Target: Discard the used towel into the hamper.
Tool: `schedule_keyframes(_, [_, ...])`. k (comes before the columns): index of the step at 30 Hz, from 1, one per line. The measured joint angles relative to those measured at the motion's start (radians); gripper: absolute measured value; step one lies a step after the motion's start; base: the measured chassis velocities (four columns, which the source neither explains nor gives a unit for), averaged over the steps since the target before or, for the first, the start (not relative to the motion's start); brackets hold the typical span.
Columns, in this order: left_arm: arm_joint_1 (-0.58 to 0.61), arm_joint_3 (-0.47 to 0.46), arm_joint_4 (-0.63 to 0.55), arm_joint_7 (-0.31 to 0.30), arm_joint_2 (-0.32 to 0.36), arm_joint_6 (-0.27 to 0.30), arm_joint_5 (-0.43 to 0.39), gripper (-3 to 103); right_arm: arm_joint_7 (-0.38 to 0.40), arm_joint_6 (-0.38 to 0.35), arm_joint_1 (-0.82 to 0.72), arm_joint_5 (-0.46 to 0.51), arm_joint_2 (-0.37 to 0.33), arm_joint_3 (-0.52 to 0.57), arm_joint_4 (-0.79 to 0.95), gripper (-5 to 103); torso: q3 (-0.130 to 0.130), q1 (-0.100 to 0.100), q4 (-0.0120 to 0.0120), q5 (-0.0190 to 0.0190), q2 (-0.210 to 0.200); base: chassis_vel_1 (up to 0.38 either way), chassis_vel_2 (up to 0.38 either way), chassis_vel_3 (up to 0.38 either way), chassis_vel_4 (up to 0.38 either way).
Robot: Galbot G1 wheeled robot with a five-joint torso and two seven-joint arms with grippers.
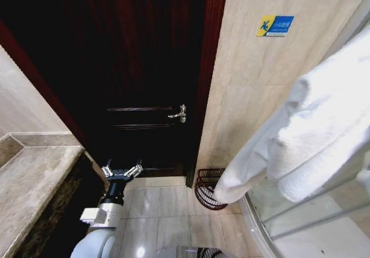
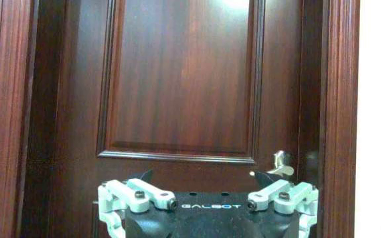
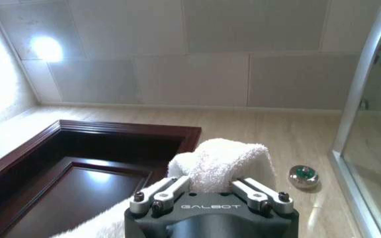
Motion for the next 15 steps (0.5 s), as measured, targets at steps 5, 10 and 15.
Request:
schedule_keyframes(5, [0.0, 0.0, 0.0, 0.0, 0.0, 0.0, 0.0, 100, -0.001, 0.001, 0.075, -0.009, -0.026, -0.063, -0.063, 8, 0.0, 0.001, 0.0004, -0.0002, -0.001, 0.0, 0.0, 0.0, 0.0])
schedule_keyframes(10, [0.0, 0.0, 0.0, 0.0, 0.0, 0.0, 0.0, 100, -0.003, 0.011, 0.122, -0.045, 0.002, -0.13, -0.123, 8, 0.0, 0.001, 0.0003, 0.0002, -0.002, 0.0, 0.0, 0.0, 0.0])
schedule_keyframes(15, [0.0, 0.0, 0.0, 0.0, 0.0, 0.0, 0.0, 100, -0.003, 0.015, 0.17, -0.084, 0.054, -0.197, -0.16, 8, -0.001, 0.0, 0.0002, 0.0, -0.002, 0.0, 0.0, 0.0, 0.0])
